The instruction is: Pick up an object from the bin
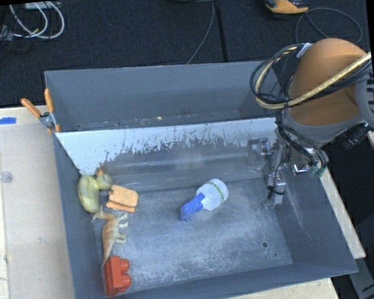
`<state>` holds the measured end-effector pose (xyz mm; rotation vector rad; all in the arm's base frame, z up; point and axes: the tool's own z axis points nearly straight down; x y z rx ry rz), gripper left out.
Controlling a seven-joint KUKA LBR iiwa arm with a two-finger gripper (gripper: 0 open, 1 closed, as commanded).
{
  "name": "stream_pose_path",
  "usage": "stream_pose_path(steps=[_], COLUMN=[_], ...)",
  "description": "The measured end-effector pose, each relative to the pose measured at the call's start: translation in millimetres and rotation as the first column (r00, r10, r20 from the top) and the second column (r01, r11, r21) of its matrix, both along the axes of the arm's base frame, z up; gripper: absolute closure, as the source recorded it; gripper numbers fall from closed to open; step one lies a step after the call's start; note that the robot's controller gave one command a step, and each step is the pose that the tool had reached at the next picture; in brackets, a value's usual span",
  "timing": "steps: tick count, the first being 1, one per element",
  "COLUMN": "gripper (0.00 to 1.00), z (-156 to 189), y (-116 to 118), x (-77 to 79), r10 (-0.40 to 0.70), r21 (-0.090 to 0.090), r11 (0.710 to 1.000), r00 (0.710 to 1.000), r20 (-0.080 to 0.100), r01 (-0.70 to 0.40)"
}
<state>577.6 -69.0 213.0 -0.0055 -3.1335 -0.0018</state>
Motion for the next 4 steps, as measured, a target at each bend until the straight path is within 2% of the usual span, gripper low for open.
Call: stream_pose_path(steps=[1, 2, 3, 4], gripper=[0.0, 0.0, 0.0, 0.0], z=[4.6, -35.9, -67.5, -100.0], y=[0.2, 19.4, 72.8, 94.1], x=[0.9, 7.9, 8.1, 14.9], r10=[0.001, 0.042, 0.08, 0.112], r21=[-0.001, -0.002, 0.0, 0.003], r11=[1.0, 0.999, 0.997, 0.994], r00=[1.0, 0.999, 0.997, 0.994], r20=[0.006, 0.012, 0.0, 0.017], r01=[-0.001, -0.042, -0.08, -0.112])
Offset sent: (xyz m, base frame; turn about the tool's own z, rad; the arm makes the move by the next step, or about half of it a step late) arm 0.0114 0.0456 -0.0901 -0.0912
